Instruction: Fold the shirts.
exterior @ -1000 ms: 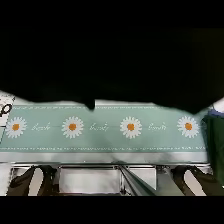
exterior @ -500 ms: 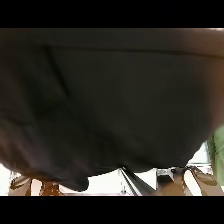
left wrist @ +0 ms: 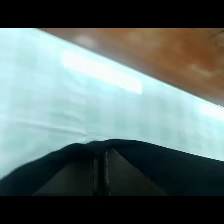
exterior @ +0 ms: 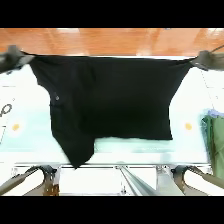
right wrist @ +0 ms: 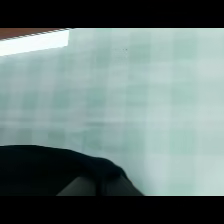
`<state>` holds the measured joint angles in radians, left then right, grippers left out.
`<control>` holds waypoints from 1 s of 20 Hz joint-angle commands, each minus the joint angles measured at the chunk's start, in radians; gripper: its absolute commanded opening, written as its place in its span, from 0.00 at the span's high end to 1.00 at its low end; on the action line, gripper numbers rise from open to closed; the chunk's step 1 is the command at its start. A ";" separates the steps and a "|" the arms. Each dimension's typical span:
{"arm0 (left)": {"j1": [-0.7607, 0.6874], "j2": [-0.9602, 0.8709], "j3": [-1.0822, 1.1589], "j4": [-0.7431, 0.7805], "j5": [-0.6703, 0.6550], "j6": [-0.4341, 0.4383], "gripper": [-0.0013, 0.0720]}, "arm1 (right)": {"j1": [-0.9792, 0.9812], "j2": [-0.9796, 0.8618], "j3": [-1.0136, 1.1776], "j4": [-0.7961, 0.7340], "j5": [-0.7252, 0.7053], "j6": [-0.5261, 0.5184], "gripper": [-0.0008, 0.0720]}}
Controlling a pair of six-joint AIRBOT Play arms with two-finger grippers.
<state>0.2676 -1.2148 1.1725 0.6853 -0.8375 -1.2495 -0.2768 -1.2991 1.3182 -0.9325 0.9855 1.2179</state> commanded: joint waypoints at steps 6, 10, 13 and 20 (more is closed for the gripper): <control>-0.148 -0.665 0.446 -0.091 0.103 -0.066 0.96 | 0.000 -0.557 0.311 0.219 -0.088 -0.023 0.96; -0.148 -0.702 0.465 -0.080 0.072 -0.074 0.96 | 0.000 -0.580 0.335 0.197 -0.056 -0.023 0.96; -0.142 -0.698 0.468 -0.080 -0.049 -0.052 0.96 | 0.000 -0.580 0.335 0.183 0.040 -0.011 0.96; -0.018 -0.664 0.484 -0.006 -0.368 -0.063 0.96 | -0.003 -0.544 0.335 -0.006 0.259 0.082 0.96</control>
<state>0.2020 -1.8931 1.6524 0.6250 -1.0744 -1.2839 -0.2790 -1.8599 1.6520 -0.8307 1.1614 1.2476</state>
